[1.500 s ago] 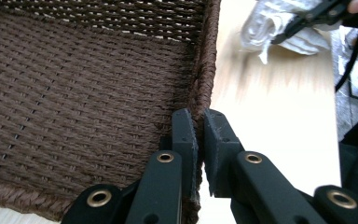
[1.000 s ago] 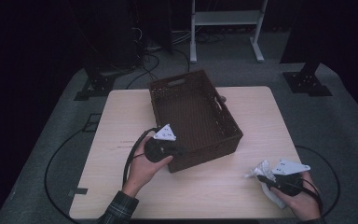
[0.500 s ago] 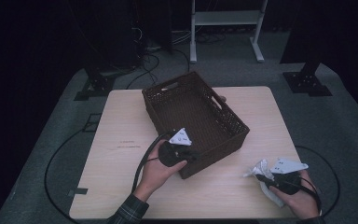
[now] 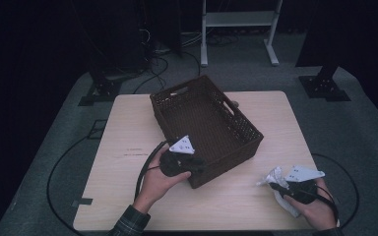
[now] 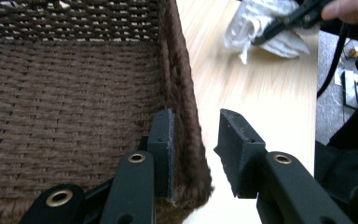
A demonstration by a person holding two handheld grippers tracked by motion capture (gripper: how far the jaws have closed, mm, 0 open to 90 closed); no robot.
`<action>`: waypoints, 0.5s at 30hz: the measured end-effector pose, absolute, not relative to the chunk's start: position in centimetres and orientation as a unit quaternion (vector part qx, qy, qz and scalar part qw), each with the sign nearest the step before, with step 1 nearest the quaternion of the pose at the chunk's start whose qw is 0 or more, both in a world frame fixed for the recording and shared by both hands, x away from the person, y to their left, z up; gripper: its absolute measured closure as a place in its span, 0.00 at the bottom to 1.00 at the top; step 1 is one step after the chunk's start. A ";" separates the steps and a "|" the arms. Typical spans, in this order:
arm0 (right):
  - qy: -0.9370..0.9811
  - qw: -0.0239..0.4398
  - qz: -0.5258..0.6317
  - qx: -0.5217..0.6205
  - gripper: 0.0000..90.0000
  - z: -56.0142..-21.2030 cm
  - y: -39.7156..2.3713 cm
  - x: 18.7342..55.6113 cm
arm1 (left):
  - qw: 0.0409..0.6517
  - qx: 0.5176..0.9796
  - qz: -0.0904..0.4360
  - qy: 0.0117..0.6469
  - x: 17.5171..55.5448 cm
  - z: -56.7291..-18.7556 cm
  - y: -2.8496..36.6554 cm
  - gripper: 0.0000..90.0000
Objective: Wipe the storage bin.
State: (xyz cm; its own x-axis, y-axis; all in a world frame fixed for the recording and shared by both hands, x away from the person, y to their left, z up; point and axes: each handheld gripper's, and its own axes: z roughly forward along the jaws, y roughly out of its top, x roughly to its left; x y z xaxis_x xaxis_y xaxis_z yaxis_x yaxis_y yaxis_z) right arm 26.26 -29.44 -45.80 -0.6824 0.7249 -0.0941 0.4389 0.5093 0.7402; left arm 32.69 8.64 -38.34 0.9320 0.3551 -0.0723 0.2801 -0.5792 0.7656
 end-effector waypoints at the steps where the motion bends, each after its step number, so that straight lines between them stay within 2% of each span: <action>1: 0.845 0.202 0.358 0.343 0.83 -45.7 -29.4 26.4 | 0.420 0.888 0.044 0.180 32.7 -38.4 8.7 0.72; 9: 0.837 0.205 0.370 0.346 0.82 -44.6 -28.6 28.0 | 0.413 0.892 0.043 0.179 32.9 -39.1 8.4 0.79; 15: 0.829 0.208 0.380 0.353 0.82 -43.6 -28.0 30.2 | 0.405 0.895 0.042 0.182 33.0 -39.3 8.0 0.80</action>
